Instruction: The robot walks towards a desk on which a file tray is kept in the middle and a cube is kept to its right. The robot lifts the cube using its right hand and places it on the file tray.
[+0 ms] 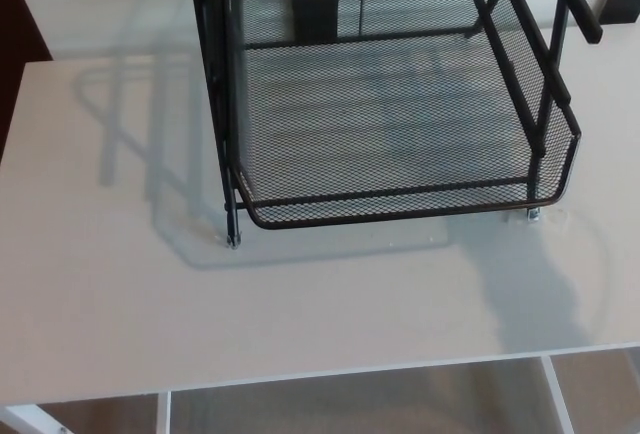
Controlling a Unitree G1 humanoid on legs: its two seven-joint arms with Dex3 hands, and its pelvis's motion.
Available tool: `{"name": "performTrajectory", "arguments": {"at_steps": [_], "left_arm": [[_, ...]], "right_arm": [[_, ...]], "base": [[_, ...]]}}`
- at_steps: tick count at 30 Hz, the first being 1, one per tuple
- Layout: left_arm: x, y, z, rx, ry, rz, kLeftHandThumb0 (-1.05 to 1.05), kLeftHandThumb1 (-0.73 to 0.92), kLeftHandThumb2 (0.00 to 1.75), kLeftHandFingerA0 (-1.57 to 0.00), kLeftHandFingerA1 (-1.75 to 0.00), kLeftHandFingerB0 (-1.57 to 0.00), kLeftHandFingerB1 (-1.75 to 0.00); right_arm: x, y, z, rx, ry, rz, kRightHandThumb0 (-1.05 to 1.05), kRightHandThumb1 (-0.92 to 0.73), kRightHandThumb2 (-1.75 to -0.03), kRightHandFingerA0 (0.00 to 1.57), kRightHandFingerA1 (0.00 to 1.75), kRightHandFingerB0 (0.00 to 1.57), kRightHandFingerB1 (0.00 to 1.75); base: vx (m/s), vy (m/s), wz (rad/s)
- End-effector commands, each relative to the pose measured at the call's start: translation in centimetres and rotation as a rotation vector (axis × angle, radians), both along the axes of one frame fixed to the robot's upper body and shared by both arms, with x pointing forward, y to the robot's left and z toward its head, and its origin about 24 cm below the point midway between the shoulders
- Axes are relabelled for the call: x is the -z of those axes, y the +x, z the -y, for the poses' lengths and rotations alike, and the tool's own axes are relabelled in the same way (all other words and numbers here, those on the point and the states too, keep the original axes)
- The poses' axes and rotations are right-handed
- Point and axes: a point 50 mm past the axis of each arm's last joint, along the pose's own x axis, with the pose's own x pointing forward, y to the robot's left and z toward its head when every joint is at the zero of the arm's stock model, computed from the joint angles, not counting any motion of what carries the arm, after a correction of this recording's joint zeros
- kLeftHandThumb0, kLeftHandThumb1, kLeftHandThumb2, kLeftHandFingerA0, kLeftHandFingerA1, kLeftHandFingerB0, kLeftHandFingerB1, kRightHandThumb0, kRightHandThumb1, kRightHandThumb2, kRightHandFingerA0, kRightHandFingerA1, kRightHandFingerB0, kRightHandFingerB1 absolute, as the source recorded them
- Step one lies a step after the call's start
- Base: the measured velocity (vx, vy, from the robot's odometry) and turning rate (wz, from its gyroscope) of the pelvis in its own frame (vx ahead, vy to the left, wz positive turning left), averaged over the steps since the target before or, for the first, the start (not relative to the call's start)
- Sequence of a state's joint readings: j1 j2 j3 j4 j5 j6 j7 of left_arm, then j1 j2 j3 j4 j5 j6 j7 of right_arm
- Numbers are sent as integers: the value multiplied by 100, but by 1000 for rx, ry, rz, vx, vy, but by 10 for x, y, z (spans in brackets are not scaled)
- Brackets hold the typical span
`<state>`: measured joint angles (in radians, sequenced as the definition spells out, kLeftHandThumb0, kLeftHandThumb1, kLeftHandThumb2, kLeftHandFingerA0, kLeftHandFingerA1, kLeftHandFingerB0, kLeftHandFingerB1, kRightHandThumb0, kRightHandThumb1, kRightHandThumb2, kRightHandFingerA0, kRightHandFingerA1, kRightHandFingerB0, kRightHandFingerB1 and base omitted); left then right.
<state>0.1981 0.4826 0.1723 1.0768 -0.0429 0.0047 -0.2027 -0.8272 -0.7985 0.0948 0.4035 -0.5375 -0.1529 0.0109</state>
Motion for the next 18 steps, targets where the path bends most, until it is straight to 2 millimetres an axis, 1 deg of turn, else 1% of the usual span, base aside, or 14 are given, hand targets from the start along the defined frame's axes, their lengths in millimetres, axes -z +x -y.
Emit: {"name": "performTrajectory", "arguments": {"at_steps": [1,2,3,4,5,6,7,9,12,13,14,15,16,18], "left_arm": [[-10,5,-10,53,74,25,-74,69,76,-52,-85,-38,-78],[-9,6,-9,53,75,31,-73,68,78,-54,-85,-39,-78],[-8,6,-8,41,77,32,-72,68,78,-53,-86,-39,-78],[-6,6,-7,6,51,48,-71,67,84,-51,-86,-39,-79],[-6,6,-7,22,59,43,-73,65,82,-50,-85,-39,-79],[-6,6,-7,36,69,36,-74,63,85,-51,-85,-41,-78],[-7,7,-7,35,67,39,-70,67,79,-52,-88,-37,-79],[-6,7,-5,33,65,45,-69,66,79,-51,-88,-34,-78],[-6,7,-4,32,63,48,-67,65,82,-52,-88,-37,-79],[-6,7,-4,32,71,36,-65,63,84,-54,-88,-39,-79],[-5,7,-4,33,69,36,-65,62,85,-55,-89,-41,-80],[-4,7,-3,29,62,47,-64,61,87,-53,-92,-38,-83],[-4,7,-3,32,67,45,-65,61,86,-56,-92,-43,-83],[-3,6,-2,41,68,31,-68,66,83,-55,-87,-41,-79]], "right_arm": [[-85,7,-70,-157,45,228,-23,-64,-82,85,162,82,107],[-82,14,-85,-207,27,218,-19,-59,-91,89,156,92,94],[-80,18,-94,-218,4,196,-19,-58,-90,98,143,95,89],[-76,22,-104,-211,-47,115,-21,-58,-71,96,134,95,72],[-69,26,-115,-244,-53,24,-23,-65,-67,107,119,94,72],[-57,30,-127,-285,-45,-35,-22,-65,-65,108,111,97,67],[-47,34,-133,-327,-21,-121,-21,-71,-66,97,116,91,72],[-32,40,-140,-387,124,-283,-13,-67,-81,104,108,90,69],[-3,46,-155,-457,255,-520,-9,-66,-84,106,104,92,73],[11,46,-161,-498,250,-590,-8,-59,-94,107,100,93,77],[24,47,-165,-487,230,-631,-7,-59,-89,108,101,96,71],[36,48,-168,-494,213,-665,-5,-57,-89,108,101,96,71],[42,48,-170,-489,201,-681,-8,-58,-87,109,104,94,71],[71,48,-174,-470,193,-759,-8,-59,-97,109,111,92,78]], "base": [[0,0,0],[0,0,0],[0,0,0],[0,0,0],[0,0,0],[0,0,0],[0,0,0],[0,0,0],[0,0,0],[0,0,0],[0,0,0],[0,0,0],[0,0,0],[0,0,0]]}}
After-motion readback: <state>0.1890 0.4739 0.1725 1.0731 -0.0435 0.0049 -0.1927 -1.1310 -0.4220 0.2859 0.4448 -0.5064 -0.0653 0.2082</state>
